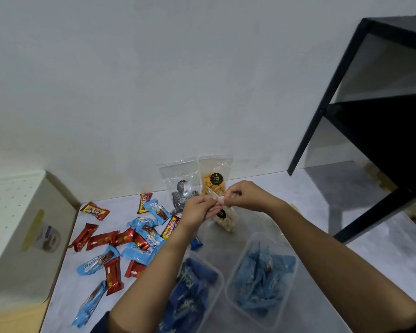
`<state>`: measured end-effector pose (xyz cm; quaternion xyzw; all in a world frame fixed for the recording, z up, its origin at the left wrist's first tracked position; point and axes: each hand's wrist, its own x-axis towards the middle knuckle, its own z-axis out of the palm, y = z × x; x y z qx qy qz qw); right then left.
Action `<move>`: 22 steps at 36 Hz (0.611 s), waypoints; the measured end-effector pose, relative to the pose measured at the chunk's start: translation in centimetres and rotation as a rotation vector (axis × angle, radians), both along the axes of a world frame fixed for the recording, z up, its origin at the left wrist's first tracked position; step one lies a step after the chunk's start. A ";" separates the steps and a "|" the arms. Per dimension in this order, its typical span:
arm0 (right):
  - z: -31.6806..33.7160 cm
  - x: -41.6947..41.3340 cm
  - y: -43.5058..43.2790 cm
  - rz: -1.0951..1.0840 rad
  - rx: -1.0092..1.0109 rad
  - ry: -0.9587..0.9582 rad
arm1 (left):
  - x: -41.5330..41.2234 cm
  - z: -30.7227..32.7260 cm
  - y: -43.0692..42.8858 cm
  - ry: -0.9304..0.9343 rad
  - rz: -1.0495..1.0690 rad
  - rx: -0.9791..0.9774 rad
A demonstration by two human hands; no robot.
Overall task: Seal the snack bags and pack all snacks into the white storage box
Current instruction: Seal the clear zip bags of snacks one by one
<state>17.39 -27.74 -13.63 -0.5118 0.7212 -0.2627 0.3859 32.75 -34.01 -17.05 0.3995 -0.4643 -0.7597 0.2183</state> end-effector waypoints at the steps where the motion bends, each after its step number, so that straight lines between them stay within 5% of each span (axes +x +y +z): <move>1: -0.2 -0.1 0.1 -0.005 0.003 -0.009 | 0.0 0.0 -0.1 0.009 -0.005 0.014; 22: -1.7 0.1 0.2 0.058 0.130 -0.141 | 0.4 0.4 -0.6 0.064 -0.137 0.189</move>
